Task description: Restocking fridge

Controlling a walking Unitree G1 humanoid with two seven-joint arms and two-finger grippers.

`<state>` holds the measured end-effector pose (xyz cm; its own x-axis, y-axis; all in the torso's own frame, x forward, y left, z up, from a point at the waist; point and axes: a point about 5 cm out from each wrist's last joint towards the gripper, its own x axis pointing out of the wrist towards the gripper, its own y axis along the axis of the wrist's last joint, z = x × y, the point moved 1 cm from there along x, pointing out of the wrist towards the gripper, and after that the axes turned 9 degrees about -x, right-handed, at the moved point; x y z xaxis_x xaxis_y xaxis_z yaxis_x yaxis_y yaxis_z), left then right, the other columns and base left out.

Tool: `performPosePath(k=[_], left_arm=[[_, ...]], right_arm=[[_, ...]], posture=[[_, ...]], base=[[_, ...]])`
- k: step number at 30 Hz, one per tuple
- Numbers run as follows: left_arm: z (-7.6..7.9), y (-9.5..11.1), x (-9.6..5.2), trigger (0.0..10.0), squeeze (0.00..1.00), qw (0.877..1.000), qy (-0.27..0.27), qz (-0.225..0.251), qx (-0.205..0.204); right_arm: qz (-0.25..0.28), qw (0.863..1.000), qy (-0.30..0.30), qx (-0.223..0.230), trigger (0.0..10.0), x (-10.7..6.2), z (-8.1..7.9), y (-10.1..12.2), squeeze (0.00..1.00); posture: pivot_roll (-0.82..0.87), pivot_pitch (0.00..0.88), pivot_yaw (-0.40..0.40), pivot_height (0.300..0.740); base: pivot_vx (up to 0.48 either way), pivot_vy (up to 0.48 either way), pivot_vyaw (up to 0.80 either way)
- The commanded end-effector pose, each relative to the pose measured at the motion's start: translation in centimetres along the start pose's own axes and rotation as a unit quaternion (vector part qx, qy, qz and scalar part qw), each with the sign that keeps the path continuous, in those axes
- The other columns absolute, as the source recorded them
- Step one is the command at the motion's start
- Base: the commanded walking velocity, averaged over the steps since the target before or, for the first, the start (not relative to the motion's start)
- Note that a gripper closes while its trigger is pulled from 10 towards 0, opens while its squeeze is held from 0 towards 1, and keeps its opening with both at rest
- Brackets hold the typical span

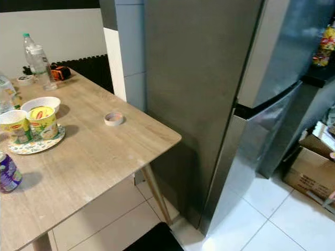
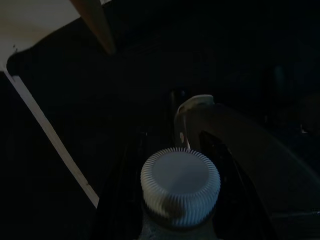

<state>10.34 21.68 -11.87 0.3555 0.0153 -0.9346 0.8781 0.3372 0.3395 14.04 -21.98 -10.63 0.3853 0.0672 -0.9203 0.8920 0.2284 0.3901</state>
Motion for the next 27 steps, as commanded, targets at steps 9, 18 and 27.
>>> performPosePath(k=[9, 18, 27], left_arm=[[0.59, -0.54, 0.06, 10.0, 0.0, 1.0, -0.017, -0.01, -0.005], [0.63, -0.82, 0.05, 10.0, 0.0, 1.0, -0.018, -0.014, -0.005], [0.56, -1.09, 0.01, 10.0, 0.0, 1.0, -0.019, -0.017, -0.006]], right_arm=[[0.005, 1.0, -0.003, 0.002, 10.0, -0.01, 0.1, 0.15, 0.0], [0.004, 1.0, -0.003, 0.002, 10.0, -0.06, 0.26, 0.07, 0.0], [0.005, 1.0, -0.002, 0.003, 10.0, -0.08, 0.29, 0.04, 0.0]], posture=[[-0.06, 0.0, 0.015, 0.74], [-0.06, 0.0, 0.015, 0.74], [-0.06, 0.0, 0.015, 0.74]], base=[[0.0, -0.469, 0.0], [0.0, -0.469, 0.0], [0.0, -0.471, 0.0]])
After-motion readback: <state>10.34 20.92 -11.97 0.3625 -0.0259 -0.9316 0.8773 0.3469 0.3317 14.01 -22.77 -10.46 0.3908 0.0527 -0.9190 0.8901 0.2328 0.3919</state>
